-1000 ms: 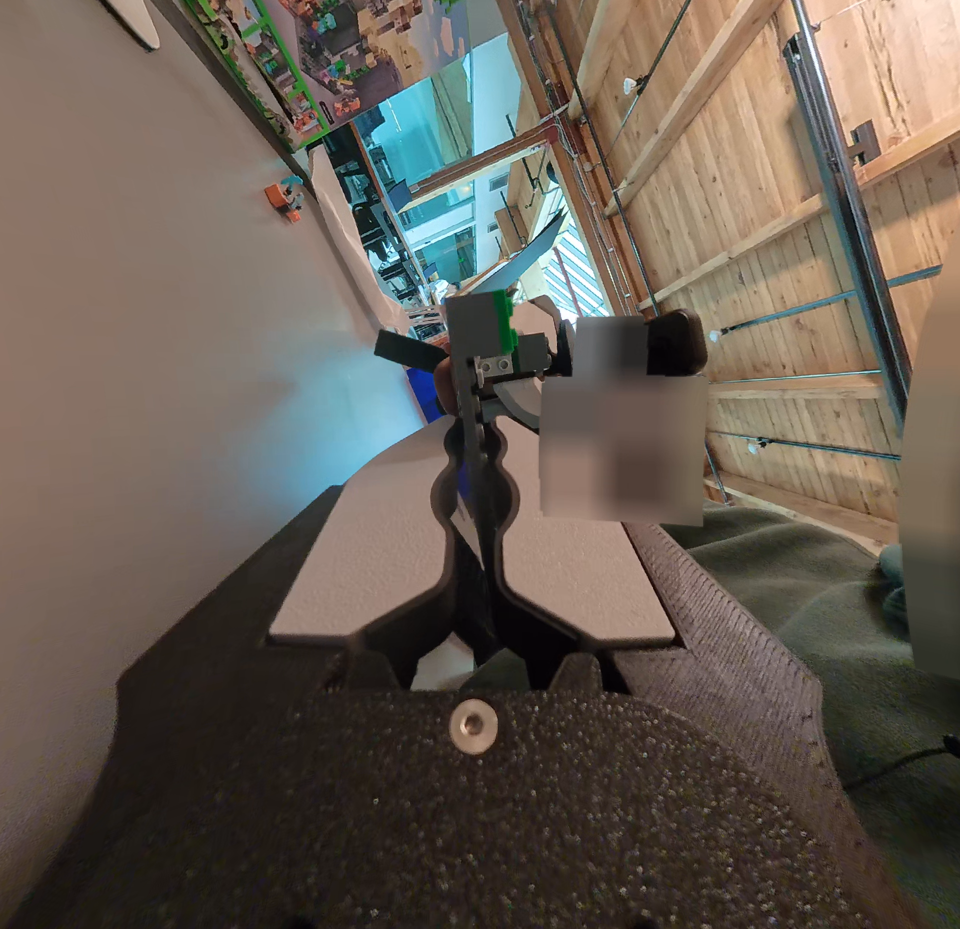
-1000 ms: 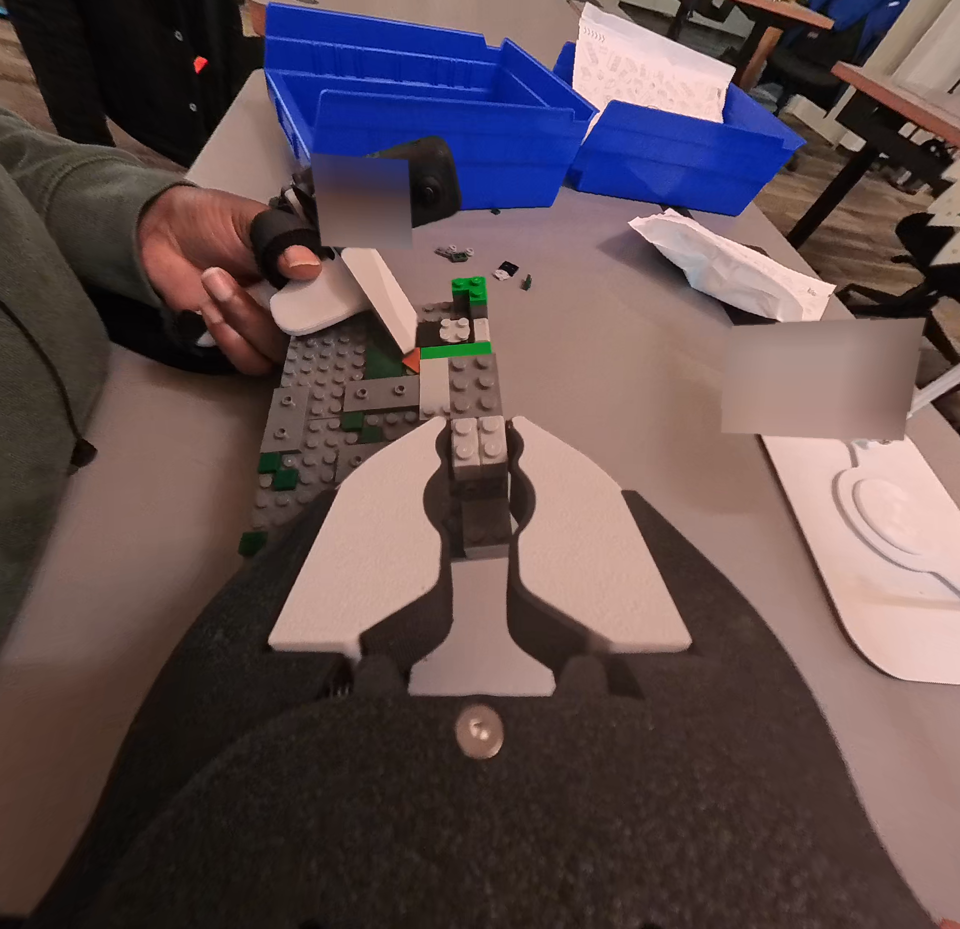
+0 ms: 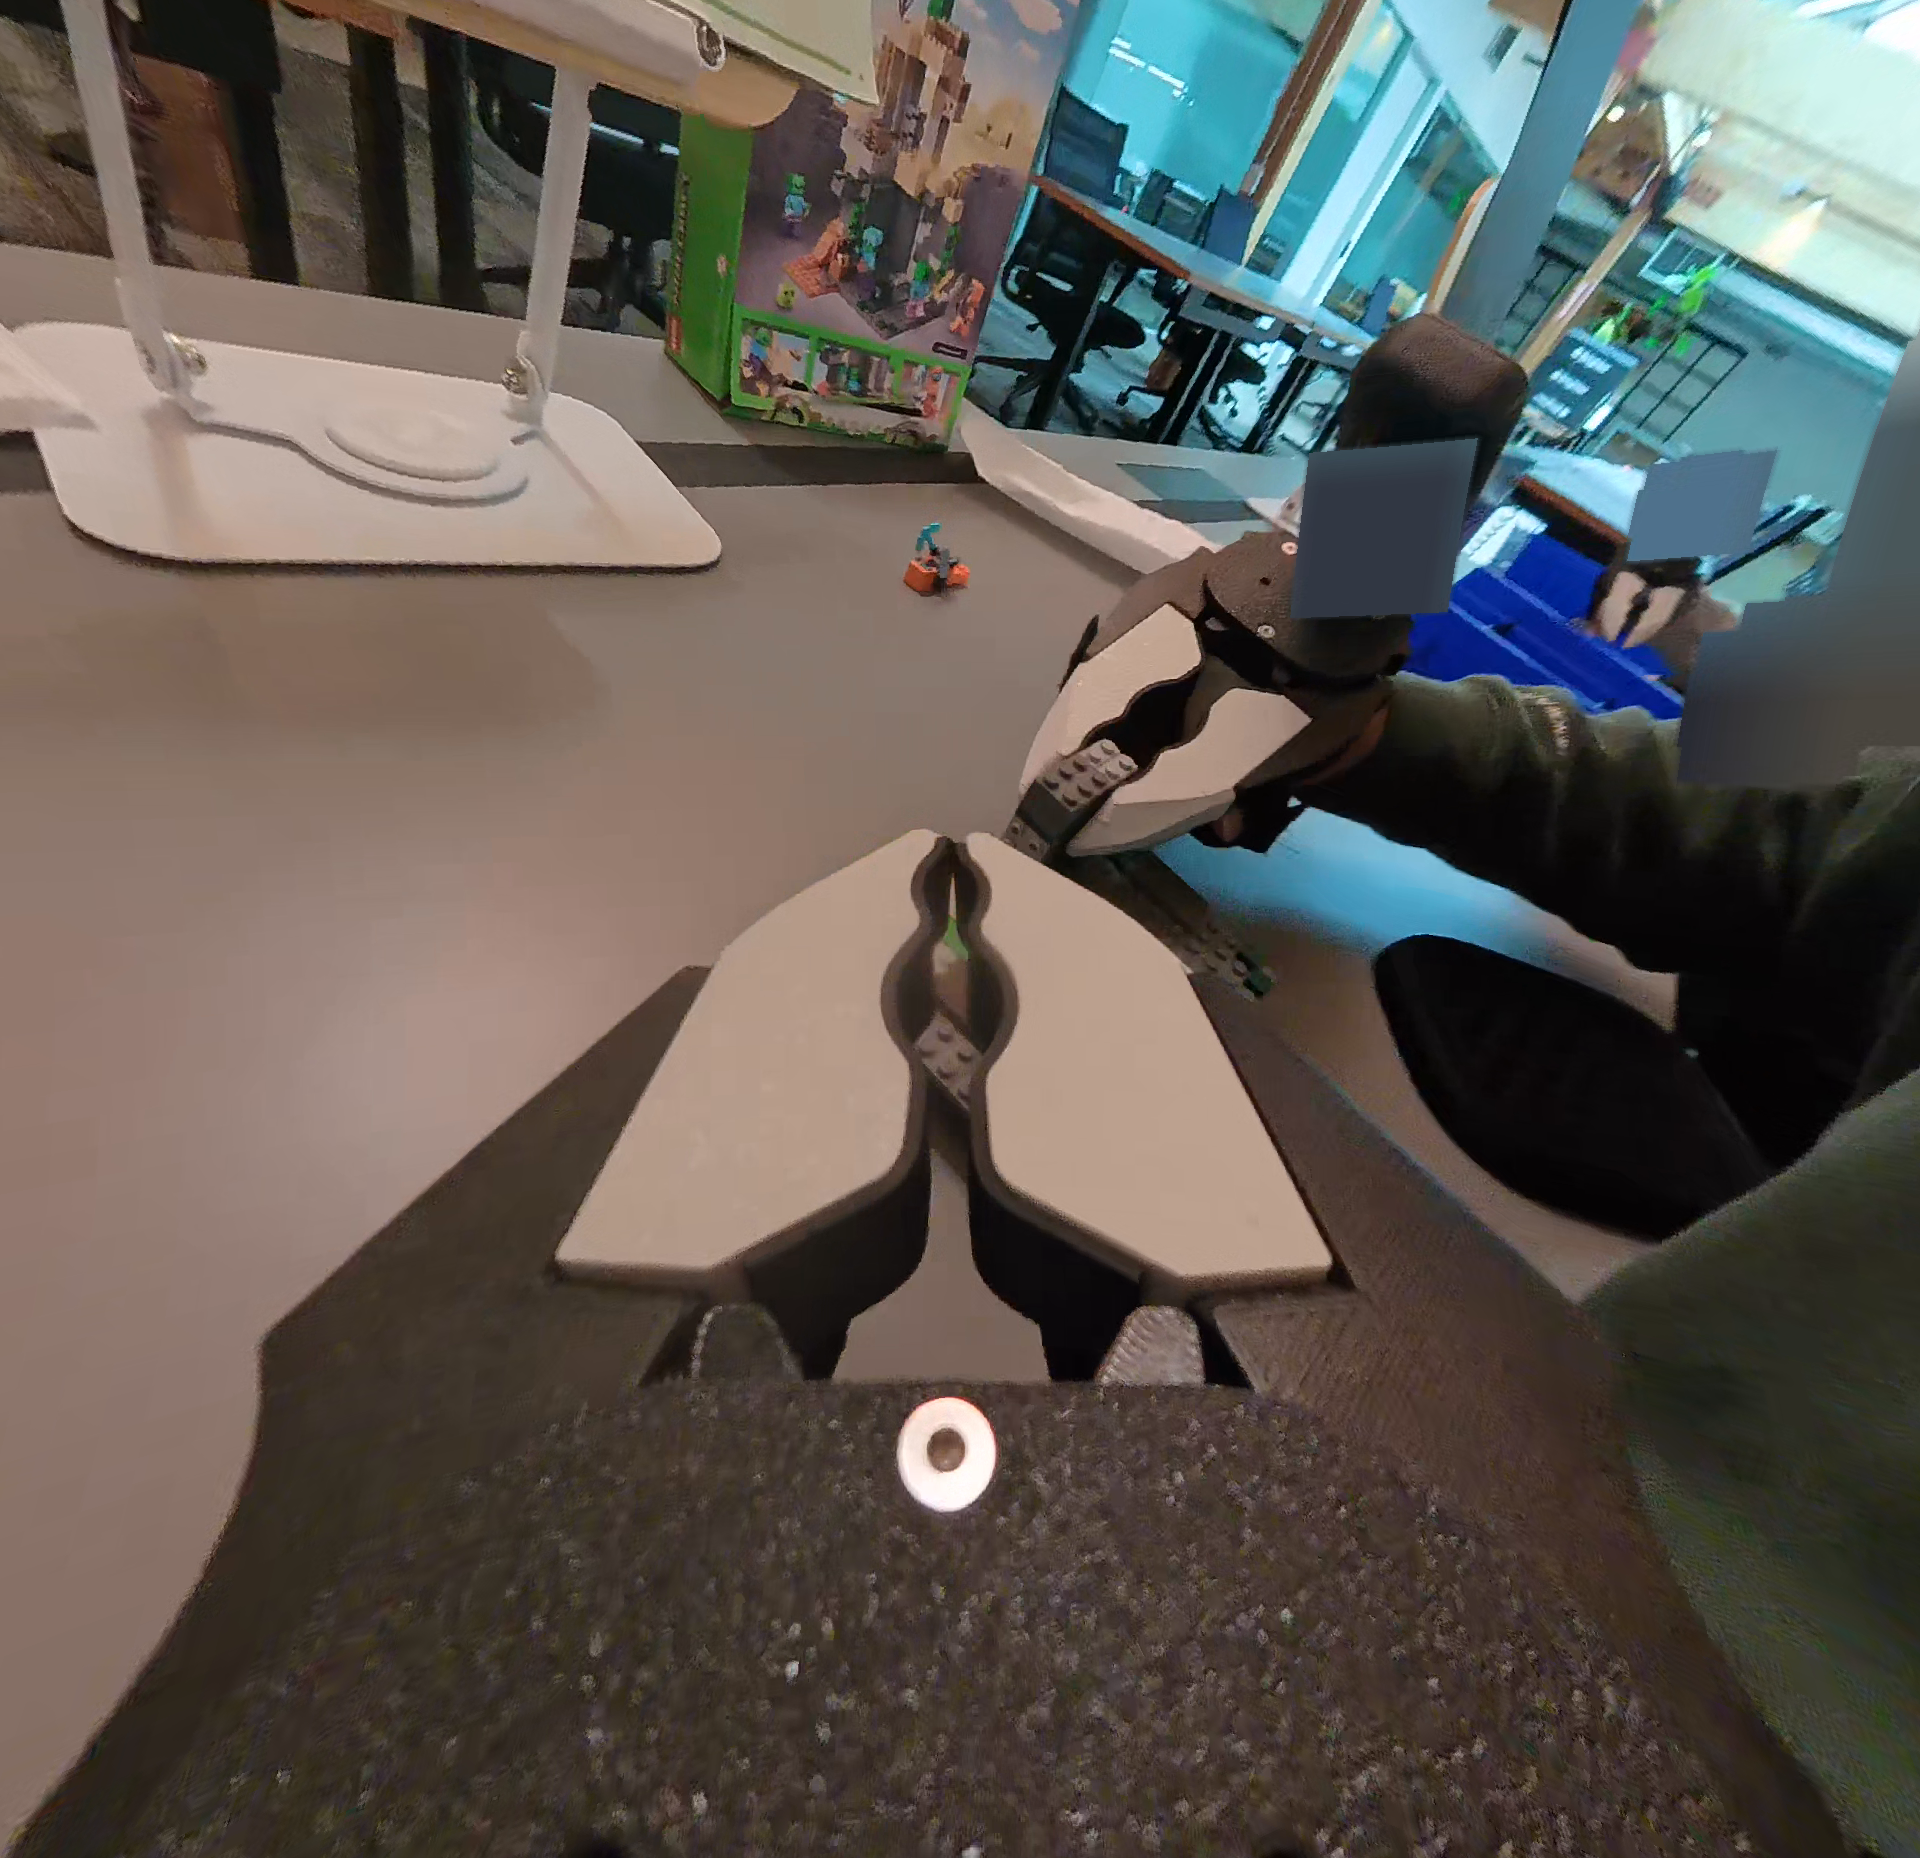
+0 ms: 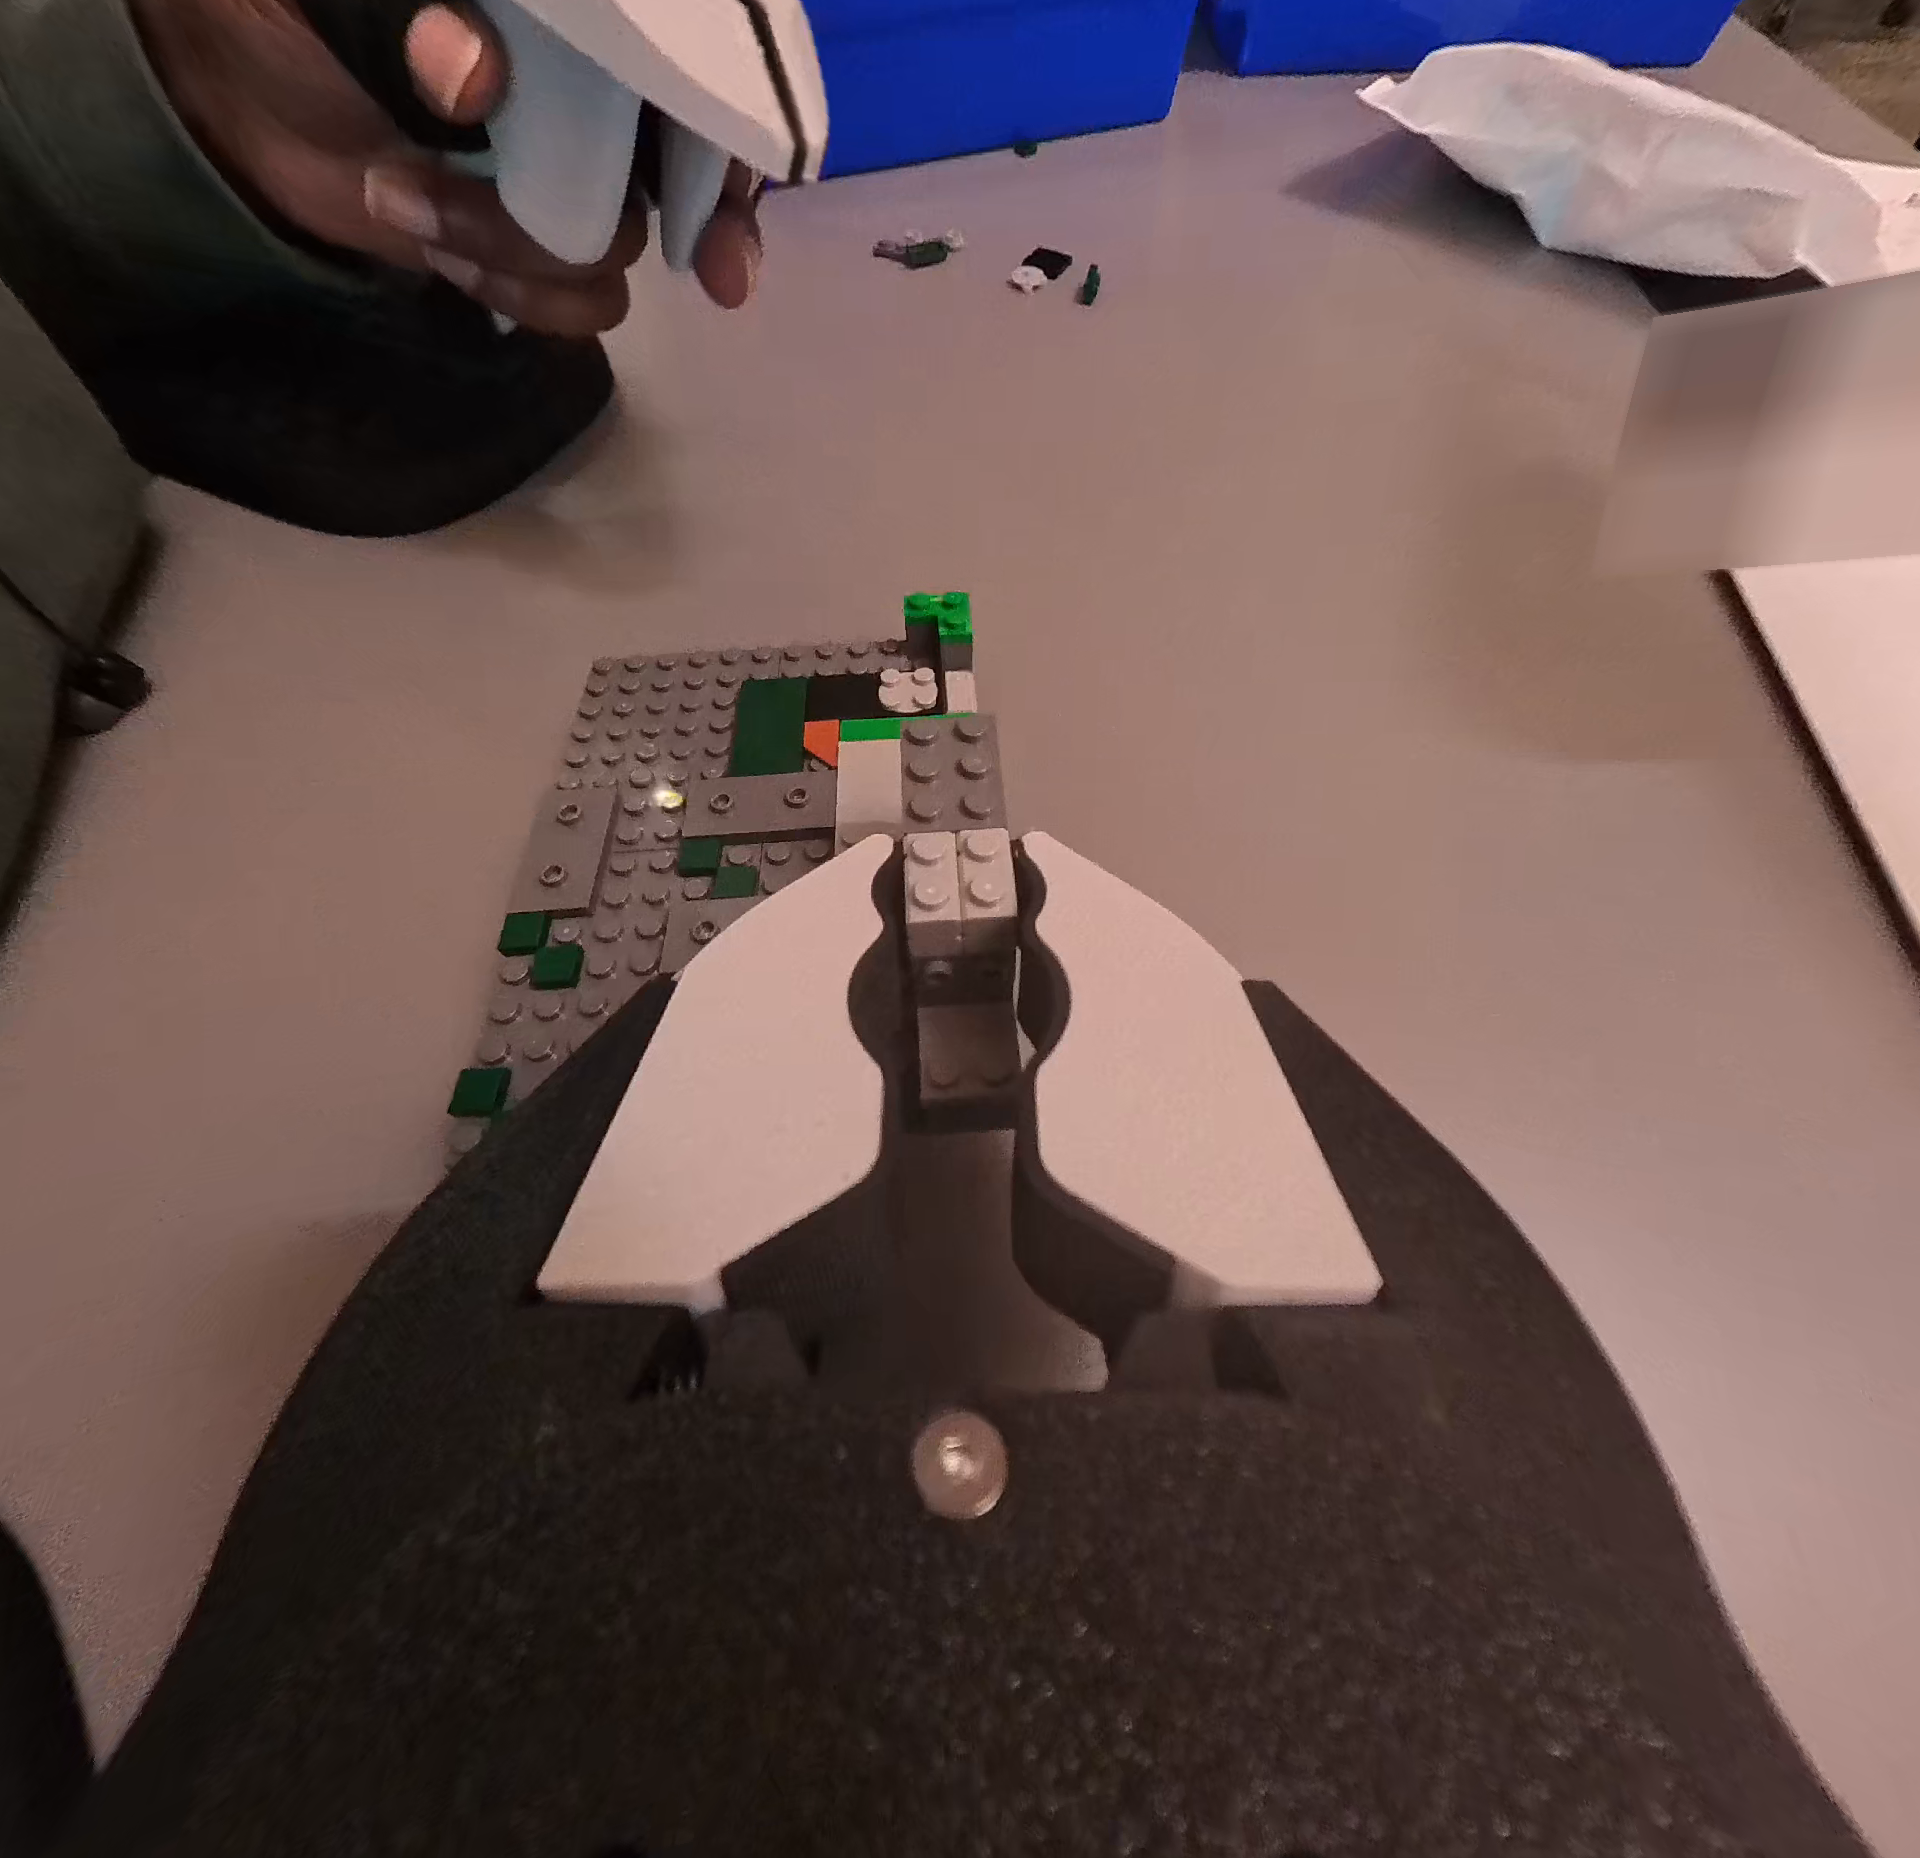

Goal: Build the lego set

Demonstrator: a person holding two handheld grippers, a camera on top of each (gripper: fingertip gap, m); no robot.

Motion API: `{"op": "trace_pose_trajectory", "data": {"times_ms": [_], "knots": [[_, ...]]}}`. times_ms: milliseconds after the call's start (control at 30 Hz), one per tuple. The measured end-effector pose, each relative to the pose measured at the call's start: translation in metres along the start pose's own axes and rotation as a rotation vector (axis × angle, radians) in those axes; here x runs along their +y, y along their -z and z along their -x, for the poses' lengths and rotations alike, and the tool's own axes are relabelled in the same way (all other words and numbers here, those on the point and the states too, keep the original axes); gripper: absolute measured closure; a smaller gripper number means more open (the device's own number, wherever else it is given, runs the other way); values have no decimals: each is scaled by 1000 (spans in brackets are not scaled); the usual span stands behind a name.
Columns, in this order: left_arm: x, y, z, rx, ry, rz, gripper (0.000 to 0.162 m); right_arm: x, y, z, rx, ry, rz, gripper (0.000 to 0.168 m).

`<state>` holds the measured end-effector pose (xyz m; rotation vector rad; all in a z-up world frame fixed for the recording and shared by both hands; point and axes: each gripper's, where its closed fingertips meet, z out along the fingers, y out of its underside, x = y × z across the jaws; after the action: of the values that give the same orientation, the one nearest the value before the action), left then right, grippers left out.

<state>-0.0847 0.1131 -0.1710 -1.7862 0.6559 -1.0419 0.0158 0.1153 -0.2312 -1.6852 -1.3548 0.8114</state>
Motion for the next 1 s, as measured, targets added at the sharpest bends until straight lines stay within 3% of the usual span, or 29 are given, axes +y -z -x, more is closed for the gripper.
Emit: {"op": "trace_pose_trajectory", "data": {"times_ms": [1000], "knots": [[25, -17, 6, -3, 45, 56, 162, 26, -16, -5, -20, 24, 131, 150]]}}
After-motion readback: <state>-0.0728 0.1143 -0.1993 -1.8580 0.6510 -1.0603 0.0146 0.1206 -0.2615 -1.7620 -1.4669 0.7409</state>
